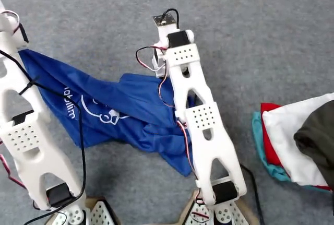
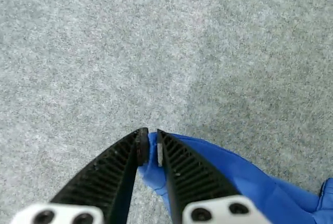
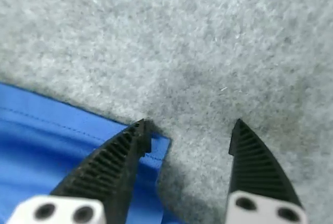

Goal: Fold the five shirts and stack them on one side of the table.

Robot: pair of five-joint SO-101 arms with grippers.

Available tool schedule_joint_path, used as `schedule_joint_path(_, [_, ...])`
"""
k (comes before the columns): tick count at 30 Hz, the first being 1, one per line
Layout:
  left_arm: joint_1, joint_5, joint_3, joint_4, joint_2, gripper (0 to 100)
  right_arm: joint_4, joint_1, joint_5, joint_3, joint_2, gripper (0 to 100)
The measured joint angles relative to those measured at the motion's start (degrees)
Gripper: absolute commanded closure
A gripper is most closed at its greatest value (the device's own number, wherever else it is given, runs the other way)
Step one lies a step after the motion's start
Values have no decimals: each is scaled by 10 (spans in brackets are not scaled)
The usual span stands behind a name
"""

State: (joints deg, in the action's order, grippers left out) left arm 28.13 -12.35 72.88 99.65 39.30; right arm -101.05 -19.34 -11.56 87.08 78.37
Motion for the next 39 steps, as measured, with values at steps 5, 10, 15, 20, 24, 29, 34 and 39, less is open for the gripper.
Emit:
schedule_joint_path(5, [0, 0, 0, 0, 0, 980, 0, -1, 0, 10, 9, 753])
schedule_joint_path(10, [-5, 0, 0, 0, 0, 980, 0, -1, 0, 10, 9, 834])
schedule_joint_path(15, [-6, 0, 0, 0, 0, 980, -1, 9, -1, 11, 9, 981])
schedule_joint_path(20, [-6, 0, 0, 0, 0, 980, -1, 12, -16, 11, 10, 992])
schedule_joint_path(24, [-6, 0, 0, 0, 0, 980, -1, 11, -39, 15, 11, 992])
schedule_joint_path(29, [-6, 0, 0, 0, 0, 980, -1, 12, -42, 14, 2, 993])
schedule_joint_path(34, [-6, 0, 0, 0, 0, 980, -1, 25, -61, 14, -45, 993])
schedule_joint_path(39, [-6, 0, 0, 0, 0, 980, -1, 57, -76, 14, -116, 993])
